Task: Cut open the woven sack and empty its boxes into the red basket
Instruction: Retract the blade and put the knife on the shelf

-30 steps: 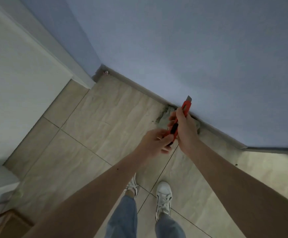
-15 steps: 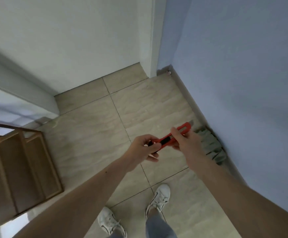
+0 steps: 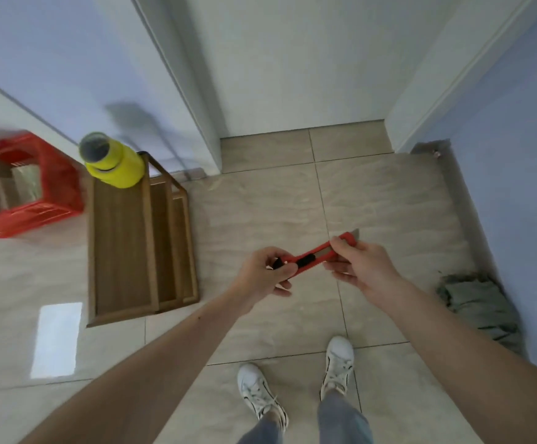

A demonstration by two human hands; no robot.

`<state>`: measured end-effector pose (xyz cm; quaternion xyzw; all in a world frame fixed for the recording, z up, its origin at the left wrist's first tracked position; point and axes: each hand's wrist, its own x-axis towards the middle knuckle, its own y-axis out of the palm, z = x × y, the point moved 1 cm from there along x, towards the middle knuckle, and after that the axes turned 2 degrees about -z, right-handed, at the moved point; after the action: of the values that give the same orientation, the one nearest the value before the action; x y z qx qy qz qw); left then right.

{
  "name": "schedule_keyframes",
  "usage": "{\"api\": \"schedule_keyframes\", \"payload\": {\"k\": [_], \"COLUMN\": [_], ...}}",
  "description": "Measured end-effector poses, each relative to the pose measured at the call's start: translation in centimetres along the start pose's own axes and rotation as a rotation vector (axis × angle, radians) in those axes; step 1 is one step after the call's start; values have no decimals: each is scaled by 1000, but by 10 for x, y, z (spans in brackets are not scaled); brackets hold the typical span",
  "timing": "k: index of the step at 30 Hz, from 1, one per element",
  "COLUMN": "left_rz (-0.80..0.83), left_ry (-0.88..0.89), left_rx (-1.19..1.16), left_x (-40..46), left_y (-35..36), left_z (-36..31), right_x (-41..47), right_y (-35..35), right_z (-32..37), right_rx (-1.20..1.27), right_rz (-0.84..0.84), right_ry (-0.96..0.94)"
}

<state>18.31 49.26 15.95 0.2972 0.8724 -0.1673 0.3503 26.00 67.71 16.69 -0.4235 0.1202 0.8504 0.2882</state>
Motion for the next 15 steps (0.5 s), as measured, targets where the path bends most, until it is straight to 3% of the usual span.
{"api": "schedule_keyframes", "payload": {"k": [15], "left_rz": [-579], "left_ry": [-121], "left_rx": [-338], "left_x": [-20], "left_y": [-201], "left_z": [92], "right_x": [31], "right_y": [235], "right_z": [-13], "right_rx": [-256], "right_rz": [240], "right_ry": [64]}}
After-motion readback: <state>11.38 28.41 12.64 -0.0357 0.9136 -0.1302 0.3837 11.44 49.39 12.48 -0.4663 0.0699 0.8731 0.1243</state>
